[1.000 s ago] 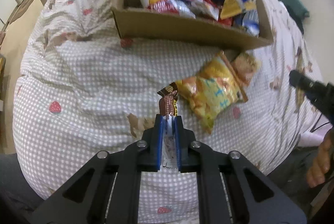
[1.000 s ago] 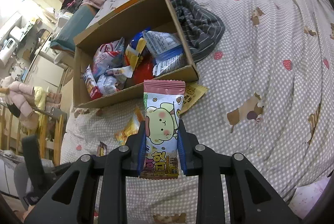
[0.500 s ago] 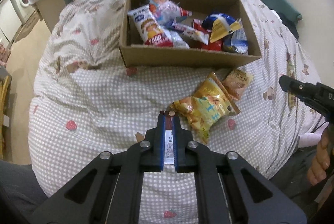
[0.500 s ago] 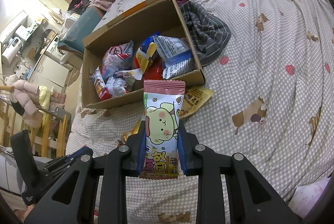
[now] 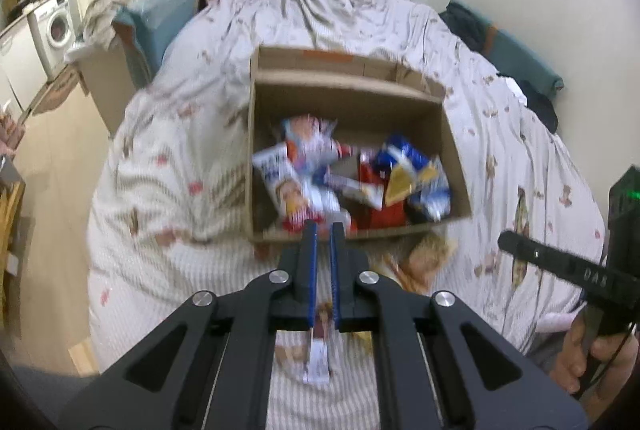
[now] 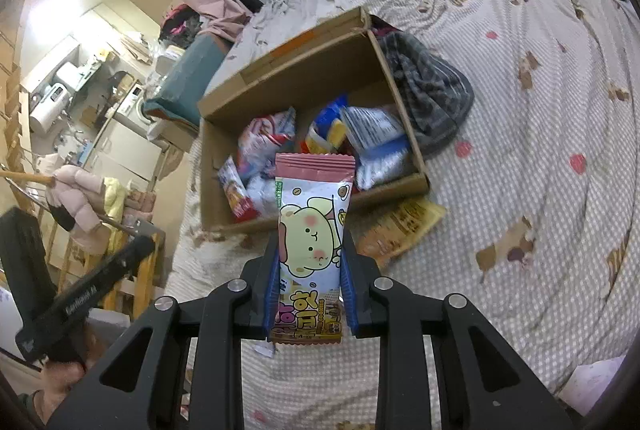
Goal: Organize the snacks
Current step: 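Carry the pack and bar into the box and open both tools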
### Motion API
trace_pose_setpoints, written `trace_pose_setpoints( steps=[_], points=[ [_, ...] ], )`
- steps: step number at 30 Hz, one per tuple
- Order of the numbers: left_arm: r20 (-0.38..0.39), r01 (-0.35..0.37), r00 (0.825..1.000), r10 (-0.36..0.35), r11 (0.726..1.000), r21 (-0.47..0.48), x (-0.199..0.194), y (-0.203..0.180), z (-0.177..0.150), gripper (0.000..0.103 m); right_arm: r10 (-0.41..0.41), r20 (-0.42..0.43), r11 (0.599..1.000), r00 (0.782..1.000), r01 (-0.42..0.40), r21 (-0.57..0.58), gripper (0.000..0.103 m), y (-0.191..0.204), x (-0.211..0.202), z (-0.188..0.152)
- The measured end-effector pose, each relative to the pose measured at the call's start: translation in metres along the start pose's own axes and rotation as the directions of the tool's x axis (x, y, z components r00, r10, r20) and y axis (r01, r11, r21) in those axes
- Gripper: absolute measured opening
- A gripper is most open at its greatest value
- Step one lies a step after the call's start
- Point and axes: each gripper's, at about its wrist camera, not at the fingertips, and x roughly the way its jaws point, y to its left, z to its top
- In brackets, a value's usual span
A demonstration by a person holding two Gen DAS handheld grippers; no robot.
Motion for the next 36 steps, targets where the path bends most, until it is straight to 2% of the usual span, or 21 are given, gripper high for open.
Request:
trace_pose_setpoints(
  steps=[7,12,16,23,27,33,36],
  points=[
    [0.029,-0.001,1.000,-0.001,0.999,0.049,0.017,-0.005,0.044,0.004,0.033,0.014,0.999,0.999,-0.033,-0.031,0.027,0.020,0.011,0.034],
    [0.036,-0.006,0.999,0.003,0.996,0.086,0.036,-0.012,0.061,0.004,0.044,0.007,0.998,0.999,-0.043,-0.054,0.027,0.031,0.031,0.061],
    [0.016,-0.013,1.000,0.011,0.995,0.100,0.059,-0.016,0.065,0.004,0.046,-0.013,0.995,0.999,-0.047,-0.085,0.027,0.041,0.054,0.079],
    [0.026,-0.031,0.999,0.028,0.994,0.108,0.089,-0.013,0.065,0.004,0.063,-0.028,0.992,0.998,-0.066,-0.107,0.027,0.046,0.093,0.098],
    [0.009,-0.038,0.999,0.037,0.991,0.128,0.106,-0.015,0.058,0.004,0.119,-0.028,0.991,0.992,-0.121,-0.061,0.027,0.034,0.108,0.095],
    [-0.020,-0.017,1.000,0.019,0.996,0.092,0.122,-0.012,0.056,0.004,0.131,-0.041,0.991,0.991,-0.131,-0.021,0.028,0.021,0.122,0.100],
    [0.000,-0.038,0.999,0.038,0.992,0.123,0.123,-0.016,0.053,0.004,0.140,-0.036,0.990,0.989,-0.140,-0.008,0.028,0.018,0.126,0.101]
  ],
)
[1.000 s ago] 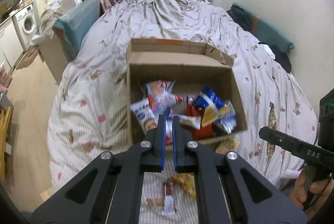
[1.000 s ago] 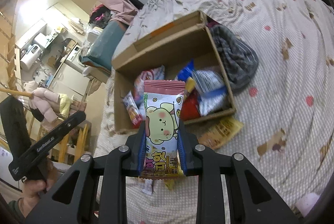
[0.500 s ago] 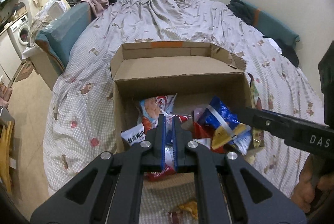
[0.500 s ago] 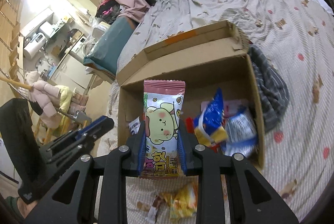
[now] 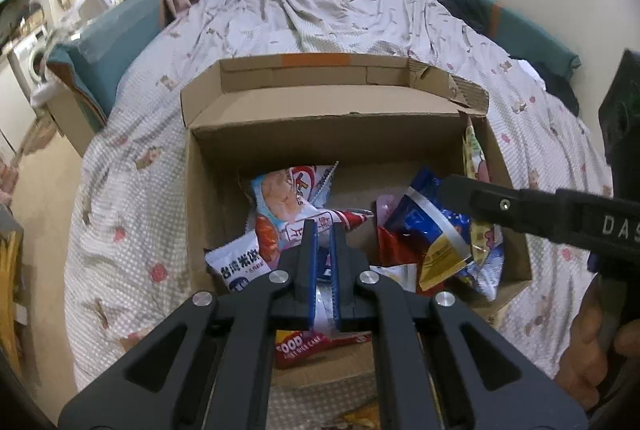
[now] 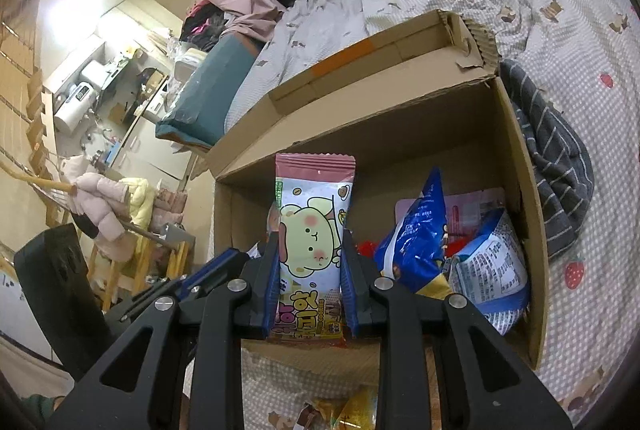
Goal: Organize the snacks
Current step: 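Carry the pack and bar into the box and open both tools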
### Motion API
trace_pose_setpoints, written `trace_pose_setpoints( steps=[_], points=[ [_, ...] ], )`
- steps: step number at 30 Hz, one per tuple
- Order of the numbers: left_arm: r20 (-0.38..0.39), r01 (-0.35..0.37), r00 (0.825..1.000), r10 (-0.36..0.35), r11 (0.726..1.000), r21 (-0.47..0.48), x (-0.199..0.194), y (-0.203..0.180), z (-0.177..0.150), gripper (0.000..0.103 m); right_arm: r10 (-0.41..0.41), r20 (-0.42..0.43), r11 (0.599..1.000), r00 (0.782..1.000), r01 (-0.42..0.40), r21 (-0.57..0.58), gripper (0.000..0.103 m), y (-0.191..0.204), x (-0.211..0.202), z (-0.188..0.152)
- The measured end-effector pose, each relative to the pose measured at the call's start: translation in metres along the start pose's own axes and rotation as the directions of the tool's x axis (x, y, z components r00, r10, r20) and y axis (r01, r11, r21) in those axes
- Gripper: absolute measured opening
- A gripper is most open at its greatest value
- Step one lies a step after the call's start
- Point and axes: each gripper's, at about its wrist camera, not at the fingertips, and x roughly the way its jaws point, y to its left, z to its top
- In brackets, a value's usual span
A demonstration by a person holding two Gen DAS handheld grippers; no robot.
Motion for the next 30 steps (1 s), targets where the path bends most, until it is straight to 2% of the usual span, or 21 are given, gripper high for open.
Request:
trace_pose_setpoints(
  steps=[3,11,16,23,24,26,27,28,29,30],
  points=[
    [0.002,-0.012,1.000,0.012,1.000,0.026,0.003,-0.004,0.000,0.004,0.004,-0.010,1.000,1.000,-0.004,0.011,0.028,-0.002,0.004,0.000],
    [-0.006,-0.010,1.000,0.010,1.000,-0.016,0.002,0.002,0.003,0.004,-0.011,-0.033,1.000,0.999,0.012,0.019,0.029,-0.005,0.012,-0.001],
    [-0.016,0.004,1.000,-0.005,0.999,-0.044,0.003,0.008,0.003,0.005,-0.017,-0.028,1.000,0.999,0.018,0.024,0.031,-0.006,0.012,-0.003],
    [-0.031,0.000,1.000,-0.001,0.999,-0.033,0.004,0.004,0.004,0.006,-0.013,-0.013,0.999,1.000,0.013,0.031,0.031,-0.007,0.008,-0.003],
    [-0.030,-0.001,1.000,0.000,0.999,-0.033,0.003,0.005,0.004,0.011,-0.012,-0.011,0.999,1.000,0.012,0.031,0.031,-0.007,0.008,-0.003],
    [-0.023,-0.008,1.000,0.007,0.999,-0.035,0.002,0.004,0.004,0.029,-0.009,-0.008,0.999,1.000,0.009,0.031,0.031,-0.007,0.007,-0.003],
    [-0.012,-0.013,1.000,0.013,0.999,-0.039,0.000,0.005,0.004,0.043,-0.006,-0.005,0.999,1.000,0.006,0.032,0.031,-0.007,0.006,-0.003],
    [0.000,-0.019,1.000,0.019,0.999,-0.042,-0.002,0.006,0.004,0.054,-0.005,-0.003,0.999,1.000,0.005,0.033,0.031,-0.007,0.006,-0.003],
    [0.015,-0.027,1.000,0.027,0.999,-0.046,-0.005,0.007,0.004,0.058,-0.003,0.001,0.999,1.000,0.003,0.036,0.032,-0.007,0.005,-0.002],
    [0.025,-0.034,0.999,0.035,0.998,-0.047,-0.007,0.007,0.005,0.066,-0.003,0.004,0.999,1.000,0.002,0.040,0.039,-0.007,0.005,-0.002]
  ],
)
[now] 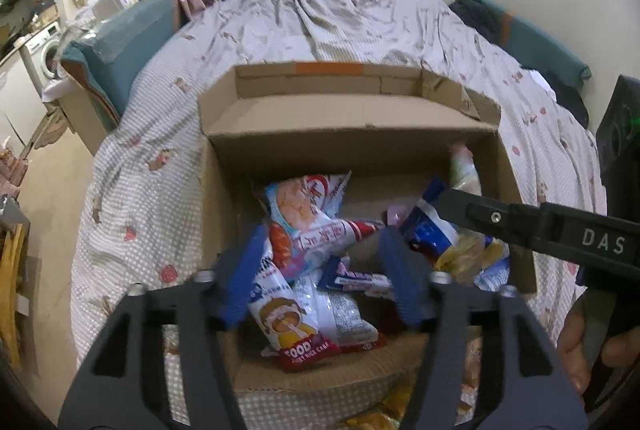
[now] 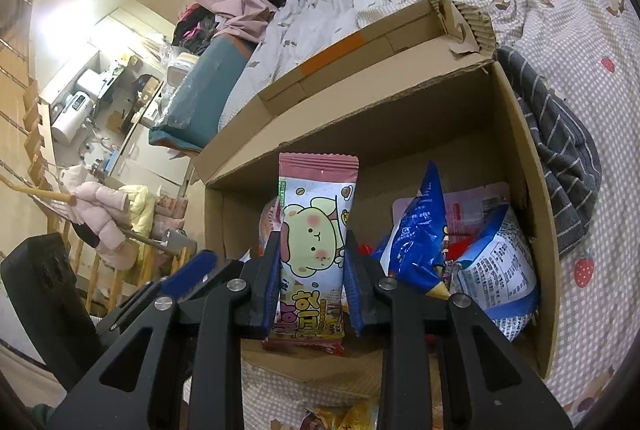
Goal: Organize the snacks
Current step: 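Carry the pack and bar into the box and open both tools, then withdraw both tools from the box toward the remaining chip bags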
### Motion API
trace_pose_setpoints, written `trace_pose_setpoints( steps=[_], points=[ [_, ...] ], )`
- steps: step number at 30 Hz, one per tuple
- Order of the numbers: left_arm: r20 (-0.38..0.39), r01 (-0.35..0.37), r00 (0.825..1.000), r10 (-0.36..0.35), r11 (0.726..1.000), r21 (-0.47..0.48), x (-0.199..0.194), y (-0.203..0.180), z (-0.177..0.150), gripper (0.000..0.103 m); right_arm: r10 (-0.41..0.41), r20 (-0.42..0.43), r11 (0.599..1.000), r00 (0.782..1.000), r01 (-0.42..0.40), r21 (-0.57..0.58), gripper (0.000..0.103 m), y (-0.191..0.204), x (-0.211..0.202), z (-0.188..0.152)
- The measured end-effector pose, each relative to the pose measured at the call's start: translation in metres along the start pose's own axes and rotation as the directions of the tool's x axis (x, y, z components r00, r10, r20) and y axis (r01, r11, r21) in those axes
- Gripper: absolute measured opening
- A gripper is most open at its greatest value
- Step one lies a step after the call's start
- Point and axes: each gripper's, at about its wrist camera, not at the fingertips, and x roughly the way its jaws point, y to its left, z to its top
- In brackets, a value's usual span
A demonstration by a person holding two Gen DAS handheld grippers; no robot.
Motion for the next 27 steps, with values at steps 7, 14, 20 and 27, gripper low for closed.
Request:
trace_pose_setpoints(
  steps=[7,14,20,27],
  points=[
    [0.015,0.006,1.000,-0.005,0.998,-0.056,-0.003,0.010,0.002,0.083,0.003,0.051,1.000,0.999,-0.002,-0.006,0.088,0.003,-0.014,0.006],
    [0.009,-0.013,1.000,0.014,0.998,-0.062,-0.002,0.013,0.000,0.083,-0.005,0.053,1.000,0.999,0.004,0.023,0.088,-0.001,-0.021,0.009],
    [0.016,-0.032,0.999,0.033,0.997,-0.067,-0.012,0.017,-0.005,0.083,-0.022,0.078,1.000,0.997,0.020,0.021,0.088,0.000,-0.042,0.003],
    [0.020,0.000,1.000,0.003,0.990,-0.138,-0.030,0.032,-0.009,0.083,-0.077,0.104,0.990,0.992,0.064,0.125,0.088,-0.012,-0.066,-0.008]
  ],
)
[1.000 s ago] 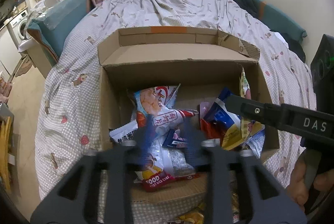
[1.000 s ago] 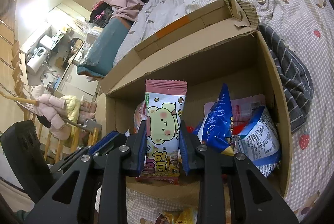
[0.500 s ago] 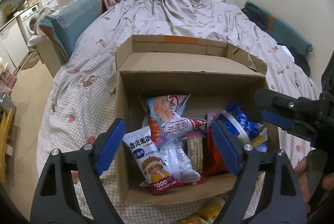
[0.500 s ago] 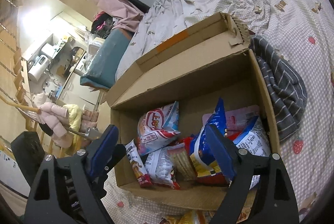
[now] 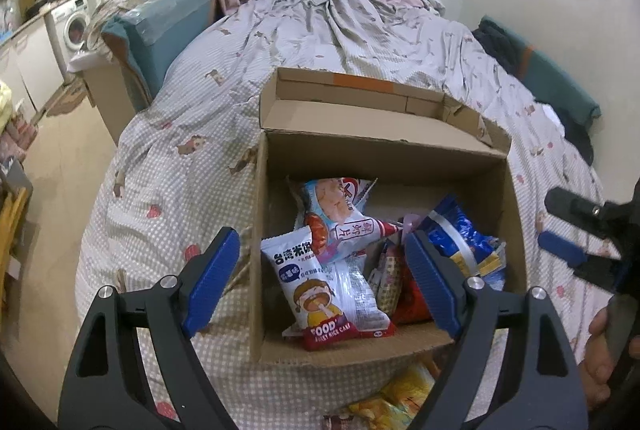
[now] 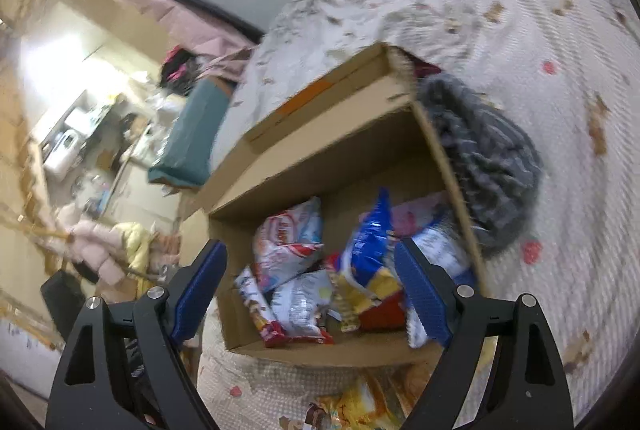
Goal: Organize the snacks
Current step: 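Withdraw both tools from the box toward the remaining chip bags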
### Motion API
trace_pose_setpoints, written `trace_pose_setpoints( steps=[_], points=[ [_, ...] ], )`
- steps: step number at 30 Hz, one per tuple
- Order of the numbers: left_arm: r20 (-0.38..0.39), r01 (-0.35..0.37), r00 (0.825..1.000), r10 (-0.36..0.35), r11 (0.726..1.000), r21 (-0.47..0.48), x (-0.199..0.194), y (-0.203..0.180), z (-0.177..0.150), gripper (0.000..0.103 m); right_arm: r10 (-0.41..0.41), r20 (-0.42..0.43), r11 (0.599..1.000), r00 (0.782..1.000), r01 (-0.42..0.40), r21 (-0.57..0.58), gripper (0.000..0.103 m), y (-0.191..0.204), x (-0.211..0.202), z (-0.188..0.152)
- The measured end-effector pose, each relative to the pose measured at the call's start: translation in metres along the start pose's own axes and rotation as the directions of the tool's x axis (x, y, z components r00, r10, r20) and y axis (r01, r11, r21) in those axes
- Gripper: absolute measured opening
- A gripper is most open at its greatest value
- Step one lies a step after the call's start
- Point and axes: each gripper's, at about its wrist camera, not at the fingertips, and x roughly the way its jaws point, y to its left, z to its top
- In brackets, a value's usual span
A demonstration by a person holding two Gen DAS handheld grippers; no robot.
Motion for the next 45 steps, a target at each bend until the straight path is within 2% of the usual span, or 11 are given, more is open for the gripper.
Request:
trace_pose_setpoints(
  steps=[9,14,17,24,27,30,32,34,37,40,45],
  points=[
    [-0.031,-0.001,1.000,-0.001,0.998,-0.057,-0.017,0.019,-0.015,0.083,-0.032,-0.027,0.999,0.999,0.032,0.020,0.088,-0.011,-0.019,-0.023],
    [-0.191,-0.012,0.982,0.007,1.000,-0.024,-0.007,0.019,-0.042,0.083,-0.045,-0.070,0.999,0.997,0.047,0.027,0.088,-0.017,-0.025,-0.043],
    [-0.320,0.007,0.947,-0.001,1.000,0.017,0.005,0.013,-0.074,0.082,-0.061,-0.093,0.998,0.994,0.063,0.023,0.088,-0.018,-0.028,-0.055],
    [-0.600,0.035,0.800,0.021,0.996,0.082,0.044,-0.004,-0.153,0.059,-0.097,-0.122,0.994,0.988,0.104,0.045,0.088,-0.035,-0.034,-0.066],
    [-0.626,0.039,0.779,0.039,0.993,0.109,0.050,-0.011,-0.168,0.047,-0.118,-0.136,0.988,0.984,0.130,0.084,0.088,-0.052,-0.036,-0.068],
    [-0.629,0.048,0.774,0.072,0.984,0.172,0.053,-0.021,-0.176,0.014,-0.117,-0.144,0.980,0.983,0.138,0.140,0.088,-0.066,-0.038,-0.068],
    [-0.619,0.042,0.780,0.091,0.979,0.197,0.050,-0.024,-0.177,0.013,-0.100,-0.145,0.977,0.984,0.124,0.173,0.088,-0.070,-0.038,-0.067],
    [-0.572,-0.003,0.810,0.127,0.977,0.212,0.037,-0.023,-0.171,0.013,-0.088,-0.144,0.976,0.986,0.114,0.184,0.088,-0.071,-0.039,-0.067],
    [-0.546,0.011,0.834,0.077,0.988,0.156,0.013,-0.023,-0.156,0.013,-0.066,-0.145,0.978,0.987,0.093,0.185,0.088,-0.068,-0.040,-0.066],
    [-0.427,0.031,0.903,0.045,0.985,0.169,-0.020,-0.034,-0.120,0.013,-0.049,-0.146,0.979,0.988,0.077,0.191,0.088,-0.065,-0.039,-0.064],
    [-0.333,0.052,0.943,-0.007,0.990,0.128,-0.013,-0.055,-0.052,0.013,-0.038,-0.152,0.981,0.988,0.065,0.184,0.088,-0.062,-0.037,-0.062]
  ],
)
